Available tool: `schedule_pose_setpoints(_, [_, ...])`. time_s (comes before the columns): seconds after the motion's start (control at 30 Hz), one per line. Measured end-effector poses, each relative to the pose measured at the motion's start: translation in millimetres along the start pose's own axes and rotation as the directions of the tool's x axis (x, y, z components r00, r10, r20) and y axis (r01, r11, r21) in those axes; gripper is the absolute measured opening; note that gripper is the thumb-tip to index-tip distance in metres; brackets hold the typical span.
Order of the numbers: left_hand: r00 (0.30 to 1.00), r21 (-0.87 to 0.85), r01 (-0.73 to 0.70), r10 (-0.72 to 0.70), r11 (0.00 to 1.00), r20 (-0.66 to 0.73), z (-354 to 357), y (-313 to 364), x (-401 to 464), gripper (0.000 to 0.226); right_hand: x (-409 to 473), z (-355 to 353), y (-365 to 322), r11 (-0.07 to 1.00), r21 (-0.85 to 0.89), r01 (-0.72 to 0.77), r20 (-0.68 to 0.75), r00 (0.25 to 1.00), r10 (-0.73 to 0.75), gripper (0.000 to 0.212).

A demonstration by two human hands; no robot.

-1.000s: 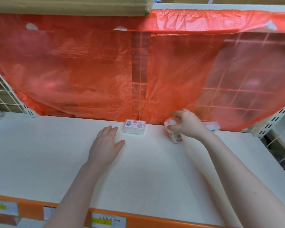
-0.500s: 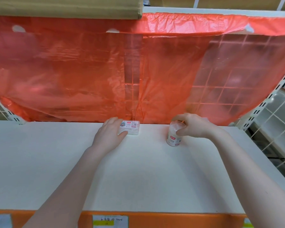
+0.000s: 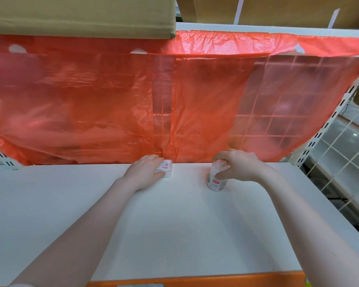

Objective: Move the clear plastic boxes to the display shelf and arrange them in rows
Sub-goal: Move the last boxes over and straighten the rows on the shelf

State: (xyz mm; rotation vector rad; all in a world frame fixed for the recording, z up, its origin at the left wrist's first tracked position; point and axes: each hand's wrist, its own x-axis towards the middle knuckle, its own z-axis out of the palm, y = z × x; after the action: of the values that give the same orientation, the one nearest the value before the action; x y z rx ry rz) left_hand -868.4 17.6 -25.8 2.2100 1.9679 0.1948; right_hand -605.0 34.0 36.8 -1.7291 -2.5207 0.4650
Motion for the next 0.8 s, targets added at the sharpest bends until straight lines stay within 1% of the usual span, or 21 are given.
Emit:
schedule_pose_setpoints(0.07, [1.0, 0.005, -0.011, 0.011, 1.0, 0.011, 4.6, 0.0, -1.2, 0.05, 0.2, 1.6, 0.5, 1.0, -0.005, 0.003, -0.001, 1.0, -0.003, 0.045])
schedule_pose_setpoints(0.17, [0.999, 0.024, -0.022, 0.023, 0.999, -0.044, 10.8, 2.4, -7.8, 0.048, -1.9, 1.4, 2.1, 0.999, 0.043, 0.029, 0.019, 0.999, -0.029, 0.044])
schedule_pose_setpoints(0.27, [0.996, 0.065, -0.056, 0.06, 0.996, -0.06, 15.8, 3.3, -20.1, 0.048, -6.8, -1.1, 3.6, 0.997, 0.031, 0.067, 0.038, 0.997, -0.068, 0.046])
schedule_pose_setpoints(0.37, [0.995, 0.066, -0.082, 0.085, 0.994, -0.052, 14.7, 1.0, -31.0, 0.05, -9.2, -3.3, 5.4, 0.997, 0.007, 0.082, 0.051, 0.995, -0.082, 0.048])
schedule_pose_setpoints(0.5, [0.996, 0.045, -0.083, 0.085, 0.996, -0.029, 9.1, 2.3, -30.5, 0.053, -8.1, -3.2, 4.5, 0.995, -0.008, 0.095, 0.074, 0.993, -0.094, 0.048])
schedule_pose_setpoints(0.6, [0.996, 0.047, -0.085, 0.084, 0.995, 0.021, 8.5, 6.5, -24.6, 0.057, -6.5, -1.4, 1.4, 0.993, 0.013, 0.121, 0.087, 0.989, -0.121, 0.041])
schedule_pose_setpoints(0.7, [0.995, 0.068, -0.085, 0.082, 0.994, 0.058, 9.7, 9.3, -20.2, 0.06, -5.5, 0.9, -1.4, 0.992, 0.028, 0.12, 0.063, 0.991, -0.122, 0.037])
schedule_pose_setpoints(0.8, [0.996, 0.076, -0.067, 0.062, 0.995, 0.058, 8.5, 11.3, -19.0, 0.061, -6.5, 2.9, -2.1, 0.992, 0.035, 0.119, 0.047, 0.992, -0.121, 0.047])
